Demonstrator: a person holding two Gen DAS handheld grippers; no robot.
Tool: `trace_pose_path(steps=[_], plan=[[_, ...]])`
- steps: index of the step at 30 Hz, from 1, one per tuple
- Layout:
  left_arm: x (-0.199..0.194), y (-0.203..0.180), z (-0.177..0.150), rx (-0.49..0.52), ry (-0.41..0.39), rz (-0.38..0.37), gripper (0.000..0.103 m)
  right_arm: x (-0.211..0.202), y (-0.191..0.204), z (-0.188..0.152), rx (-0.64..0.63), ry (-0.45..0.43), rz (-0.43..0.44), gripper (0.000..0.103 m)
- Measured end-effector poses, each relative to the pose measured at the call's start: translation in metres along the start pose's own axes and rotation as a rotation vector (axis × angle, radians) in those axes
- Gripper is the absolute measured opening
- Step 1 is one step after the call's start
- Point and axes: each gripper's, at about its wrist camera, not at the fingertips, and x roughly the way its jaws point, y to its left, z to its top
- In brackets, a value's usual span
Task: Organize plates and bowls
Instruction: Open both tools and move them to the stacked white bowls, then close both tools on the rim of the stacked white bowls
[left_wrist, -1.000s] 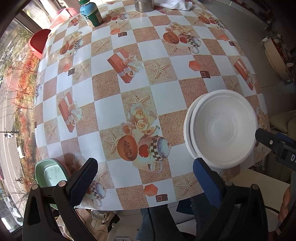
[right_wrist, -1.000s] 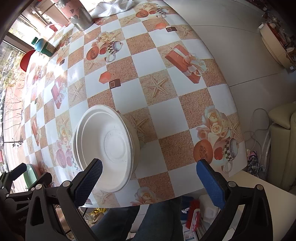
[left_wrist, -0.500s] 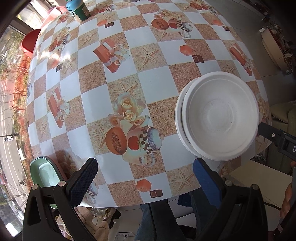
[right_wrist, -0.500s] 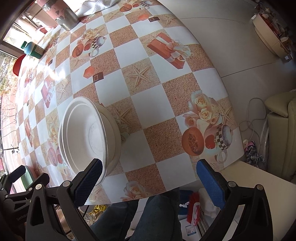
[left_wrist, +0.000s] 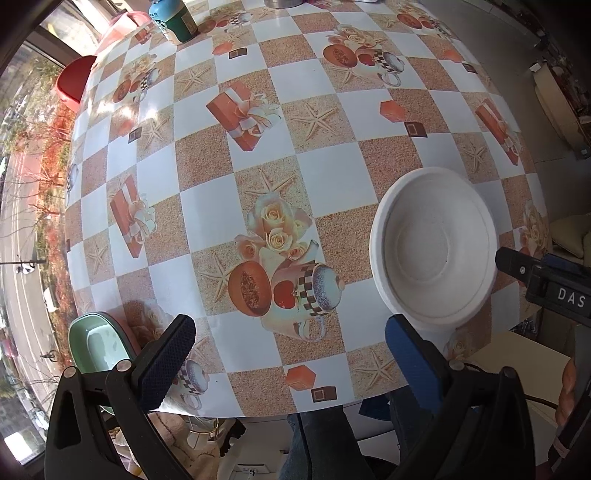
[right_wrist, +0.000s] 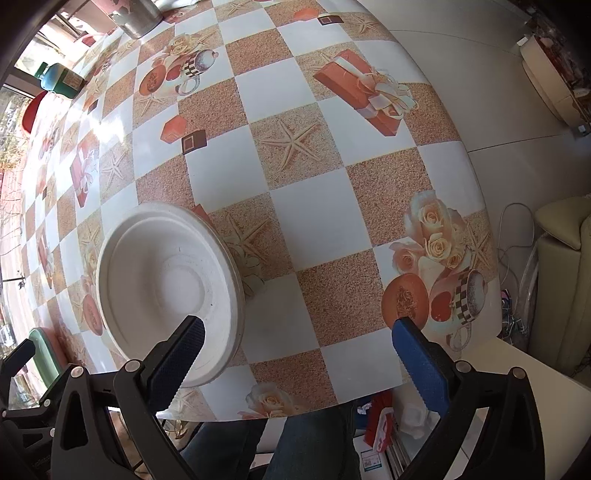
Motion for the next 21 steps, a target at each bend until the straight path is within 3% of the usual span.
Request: trace_pose_path(steps=[9,21], plan=[[0.021,-0.029,0.023,0.016,0.02,-0.009,0.103,0.018,-0.005,0.009,-0.004,0.041,0.001,0.102],[0.064,-0.038,0.039,-0.067,0.062,-0.022,0.103,0.046,0.005,0.023,-0.091,0.06,0.027,0.102]])
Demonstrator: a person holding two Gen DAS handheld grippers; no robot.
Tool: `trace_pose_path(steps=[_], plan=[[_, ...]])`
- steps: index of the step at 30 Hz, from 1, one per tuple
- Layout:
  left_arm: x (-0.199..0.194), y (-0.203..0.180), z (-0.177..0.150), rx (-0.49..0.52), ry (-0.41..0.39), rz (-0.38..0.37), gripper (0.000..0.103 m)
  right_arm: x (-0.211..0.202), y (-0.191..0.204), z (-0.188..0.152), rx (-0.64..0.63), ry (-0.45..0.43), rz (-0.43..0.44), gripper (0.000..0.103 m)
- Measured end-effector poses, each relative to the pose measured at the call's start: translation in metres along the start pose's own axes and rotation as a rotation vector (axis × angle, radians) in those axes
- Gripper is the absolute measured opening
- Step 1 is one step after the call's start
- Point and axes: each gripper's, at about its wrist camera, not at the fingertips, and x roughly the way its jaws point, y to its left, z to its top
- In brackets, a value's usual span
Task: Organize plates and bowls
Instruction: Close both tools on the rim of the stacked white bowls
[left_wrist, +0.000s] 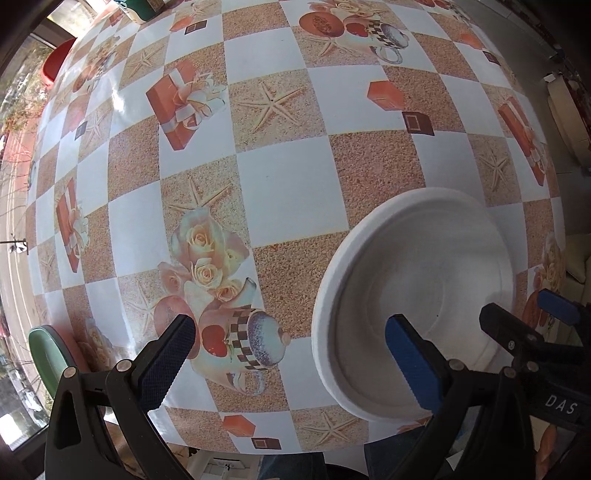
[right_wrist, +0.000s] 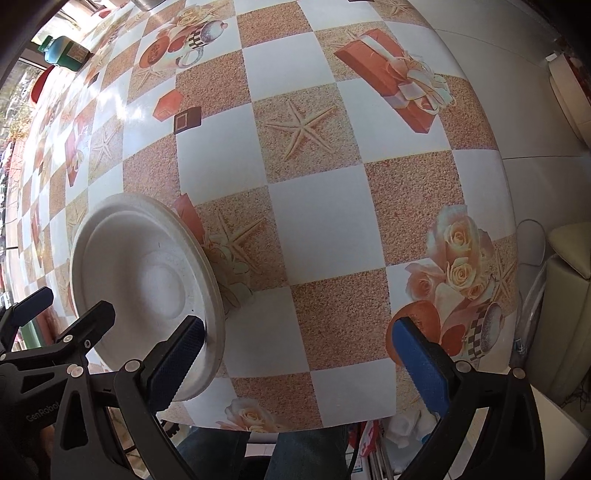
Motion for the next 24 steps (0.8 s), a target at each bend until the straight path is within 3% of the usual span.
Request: trace_pose_path(steps=[7,12,15,17,18,20,22,24], plan=[[0.021,0.008,0.011,-0.03,0.015,0.04,0.1,0.016,0.015,0.015,-0.071,0.003,-0.007,0.102],[0.026,0.014,0.011,-0.047,0.022,-0.015,0.093,0.02,0.028,0.016,-0.107,-0.009,-0.01,0.101],[0.025,0.009,0.017,-0.02,0.018,-0.044,0.084,0.021,0.038,0.013,-0.128,-0.007,0.001,0.075],[0.025,0.005,0.019,-0.014,0.022,-0.078,0.072,0.024,0.043,0.01,-0.122,0.005,0.019,0.065],[0.025,0.003,0.02,-0.013,0.023,-0.09,0.069,0.025,0.048,0.005,-0.113,0.011,0.044,0.055],[0.026,-0.009,0.021,-0.004,0.024,-0.135,0.049,0.029,0.053,0.005,-0.097,0.036,0.093,0.041],[0.025,-0.013,0.023,0.016,0.025,-0.149,0.039,0.032,0.061,0.005,-0.096,0.049,0.122,0.025],[0.025,-0.018,0.022,0.026,0.02,-0.134,0.039,0.033,0.072,0.003,-0.112,0.045,0.092,0.022]])
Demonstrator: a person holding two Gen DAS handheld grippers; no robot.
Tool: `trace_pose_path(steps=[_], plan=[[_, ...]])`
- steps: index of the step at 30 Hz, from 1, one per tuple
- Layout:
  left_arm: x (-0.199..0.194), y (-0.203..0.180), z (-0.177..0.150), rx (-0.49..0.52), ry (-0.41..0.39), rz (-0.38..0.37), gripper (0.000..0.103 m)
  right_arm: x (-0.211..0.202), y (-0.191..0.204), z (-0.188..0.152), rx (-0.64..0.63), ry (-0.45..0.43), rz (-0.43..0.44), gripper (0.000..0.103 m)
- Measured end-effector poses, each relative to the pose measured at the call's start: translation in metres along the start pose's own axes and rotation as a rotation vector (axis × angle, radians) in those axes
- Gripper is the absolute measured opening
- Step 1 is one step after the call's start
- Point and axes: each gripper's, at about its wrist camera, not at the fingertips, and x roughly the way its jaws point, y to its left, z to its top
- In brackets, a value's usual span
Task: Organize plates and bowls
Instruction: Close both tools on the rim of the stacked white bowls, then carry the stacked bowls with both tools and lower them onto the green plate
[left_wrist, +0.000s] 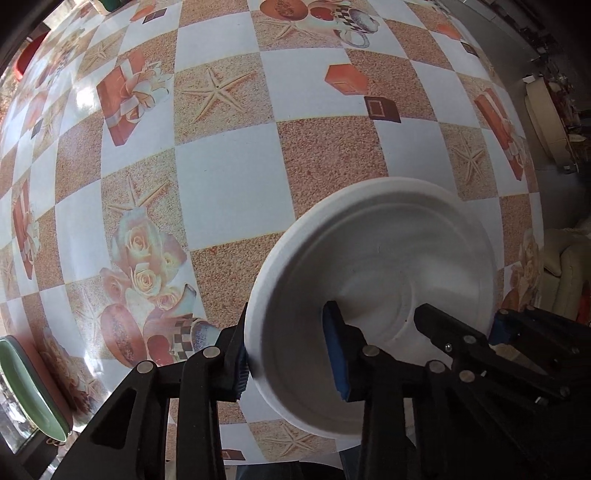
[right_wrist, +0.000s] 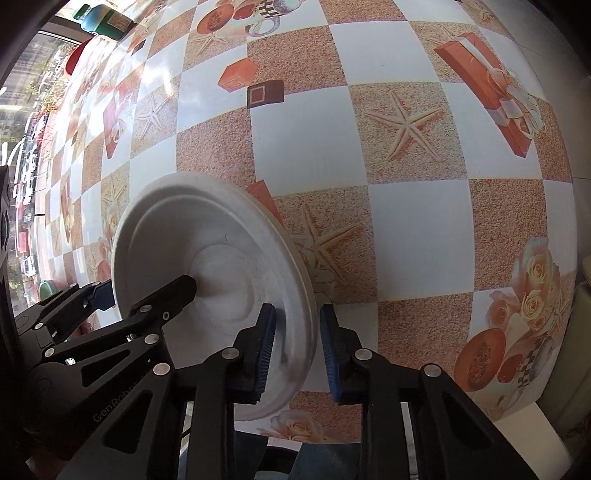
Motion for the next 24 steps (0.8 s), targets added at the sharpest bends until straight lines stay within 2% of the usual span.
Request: trace_pose_path(steps=[6,17,24], plan=[[0.0,0.02,-0.019,-0.02,-0.007,0.013,0.039,0.008,0.032,-0.003,-0.031,0.025,-0.046,0.023],[0.001,0.118,-0.055,-0.179,-0.009,0.023,0.039,0.044,0.154,-0.015,-0.174,0.066,-0.048,0.023],[0.0,0.161,-0.073,-0.229,-0.022,0.029,0.039,0.067,0.225,-0.021,-0.246,0.082,-0.047,0.023]])
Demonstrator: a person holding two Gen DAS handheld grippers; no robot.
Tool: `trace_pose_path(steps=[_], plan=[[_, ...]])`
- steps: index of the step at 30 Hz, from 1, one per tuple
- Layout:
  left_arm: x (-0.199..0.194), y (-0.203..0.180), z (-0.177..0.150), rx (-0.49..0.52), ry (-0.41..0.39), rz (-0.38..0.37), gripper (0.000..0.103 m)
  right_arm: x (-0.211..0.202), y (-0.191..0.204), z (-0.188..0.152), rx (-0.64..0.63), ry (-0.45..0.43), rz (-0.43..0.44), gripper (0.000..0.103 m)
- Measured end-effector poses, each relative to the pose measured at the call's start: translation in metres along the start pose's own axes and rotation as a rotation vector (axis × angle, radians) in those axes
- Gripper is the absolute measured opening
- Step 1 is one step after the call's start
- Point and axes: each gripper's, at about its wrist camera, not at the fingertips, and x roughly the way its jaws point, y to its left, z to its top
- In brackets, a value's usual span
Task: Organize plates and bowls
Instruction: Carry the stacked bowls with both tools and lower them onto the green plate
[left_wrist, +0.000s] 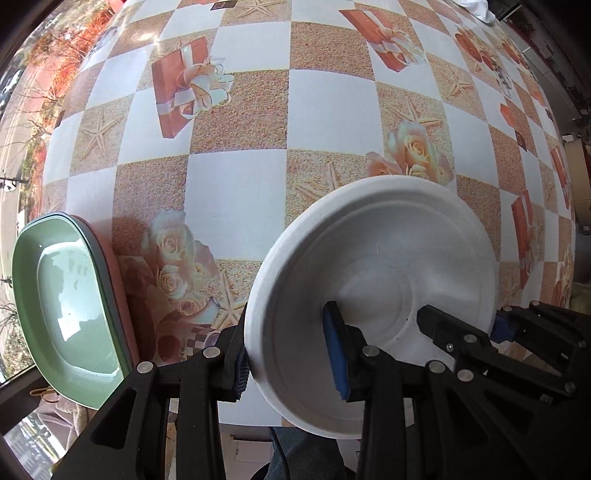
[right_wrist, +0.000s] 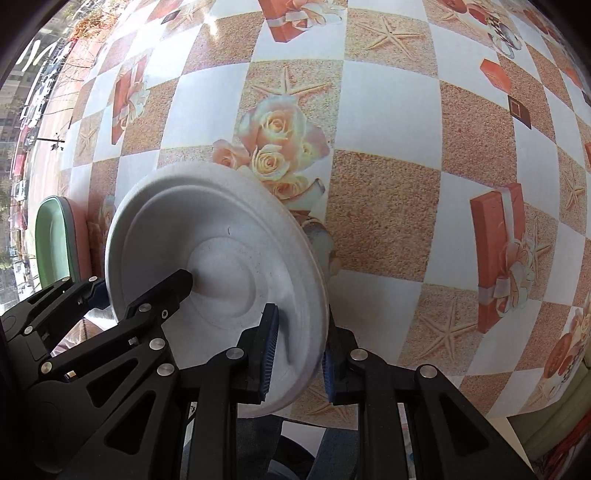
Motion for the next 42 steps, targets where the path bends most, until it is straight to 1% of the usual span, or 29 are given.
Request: trace_pose_path(steps=[3,8,9,11,12,13,14,16,17,18,20,22,27,31,42], plan=[[0.002,0.016,-0.003,-0.003,-0.003,-0.009,0.039,0.006,0.021,0.004,-0.008,0.001,-0.004,0.023],[0.006,0.021,-0.006,0.012,-0.014,-0.028,0.039,0.013,0.045,0.002,0.002,-0.005,-0.025,0.023],[0.005,0.034,0.0,0.018,-0.015,-0.029,0.039,0.016,0.05,0.0,0.01,-0.007,-0.027,0.023],[0.005,0.034,0.0,0.033,-0.019,-0.032,0.039,0.017,0.045,0.0,0.028,-0.01,-0.024,0.023],[0.002,0.029,-0.008,0.038,-0.021,-0.034,0.039,0.018,0.04,-0.006,0.038,-0.012,-0.023,0.023],[0.002,0.029,-0.007,0.042,-0.022,-0.037,0.039,0.016,0.02,-0.011,0.048,-0.011,-0.021,0.023],[-0.001,0.03,-0.017,0.044,-0.023,-0.042,0.039,0.016,0.016,-0.011,0.057,-0.011,-0.021,0.023],[0.0,0.031,-0.017,0.048,-0.022,-0.055,0.038,0.018,0.017,-0.012,0.074,-0.01,-0.025,0.023],[0.0,0.034,-0.026,0.05,-0.022,-0.06,0.038,0.02,0.019,-0.012,0.078,-0.009,-0.027,0.023],[0.001,0.037,-0.027,0.052,-0.02,-0.064,0.038,0.021,0.019,-0.013,0.081,-0.008,-0.03,0.023],[0.001,0.04,-0.026,0.057,-0.015,-0.065,0.038,0.014,0.002,-0.011,0.085,-0.003,-0.032,0.023],[0.001,0.042,-0.029,0.061,-0.007,-0.068,0.038,0.009,-0.005,-0.016,0.084,0.004,-0.031,0.023],[-0.008,0.048,-0.046,0.073,-0.01,-0.063,0.038,0.003,0.006,-0.021,0.075,0.019,-0.031,0.023],[-0.024,0.05,-0.05,0.066,-0.027,-0.065,0.038,-0.005,0.012,-0.024,0.056,0.018,-0.027,0.023],[-0.07,0.063,-0.056,0.016,-0.115,-0.051,0.038,-0.042,0.034,-0.015,0.006,-0.052,-0.023,0.023]])
